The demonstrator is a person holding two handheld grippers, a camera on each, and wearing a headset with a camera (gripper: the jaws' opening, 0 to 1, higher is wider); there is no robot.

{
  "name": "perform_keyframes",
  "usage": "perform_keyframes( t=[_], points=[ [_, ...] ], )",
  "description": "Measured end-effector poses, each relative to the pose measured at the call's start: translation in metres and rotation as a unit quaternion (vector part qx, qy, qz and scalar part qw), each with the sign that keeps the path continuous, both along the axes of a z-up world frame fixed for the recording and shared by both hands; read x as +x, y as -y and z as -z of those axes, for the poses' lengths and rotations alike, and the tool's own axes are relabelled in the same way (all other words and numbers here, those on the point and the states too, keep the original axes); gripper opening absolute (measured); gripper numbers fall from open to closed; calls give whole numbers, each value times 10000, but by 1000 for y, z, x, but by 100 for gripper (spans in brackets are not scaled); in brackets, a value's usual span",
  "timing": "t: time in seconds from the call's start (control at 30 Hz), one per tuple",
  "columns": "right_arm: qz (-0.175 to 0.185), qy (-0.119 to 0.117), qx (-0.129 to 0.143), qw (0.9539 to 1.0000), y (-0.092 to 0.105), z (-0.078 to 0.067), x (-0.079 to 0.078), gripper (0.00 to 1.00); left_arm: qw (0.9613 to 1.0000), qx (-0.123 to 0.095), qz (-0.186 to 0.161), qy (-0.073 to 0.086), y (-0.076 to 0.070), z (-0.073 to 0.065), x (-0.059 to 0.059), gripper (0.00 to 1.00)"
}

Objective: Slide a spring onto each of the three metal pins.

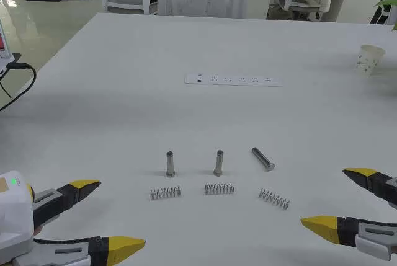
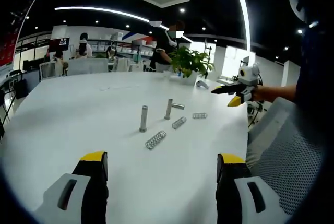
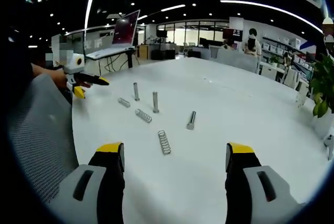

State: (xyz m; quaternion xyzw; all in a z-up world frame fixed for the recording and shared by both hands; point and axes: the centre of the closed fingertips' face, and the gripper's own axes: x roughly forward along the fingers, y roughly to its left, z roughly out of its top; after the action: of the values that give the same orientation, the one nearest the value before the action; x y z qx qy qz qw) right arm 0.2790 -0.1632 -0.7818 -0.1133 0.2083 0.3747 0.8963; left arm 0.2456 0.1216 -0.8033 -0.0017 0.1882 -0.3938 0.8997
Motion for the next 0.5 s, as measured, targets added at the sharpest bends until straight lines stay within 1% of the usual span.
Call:
perform_keyframes(
  t=[0.5],
  points=[
    [94, -20, 10, 10000, 3, 1, -4, 79, 10000, 0, 93, 6, 4, -1, 2, 82]
  ],
)
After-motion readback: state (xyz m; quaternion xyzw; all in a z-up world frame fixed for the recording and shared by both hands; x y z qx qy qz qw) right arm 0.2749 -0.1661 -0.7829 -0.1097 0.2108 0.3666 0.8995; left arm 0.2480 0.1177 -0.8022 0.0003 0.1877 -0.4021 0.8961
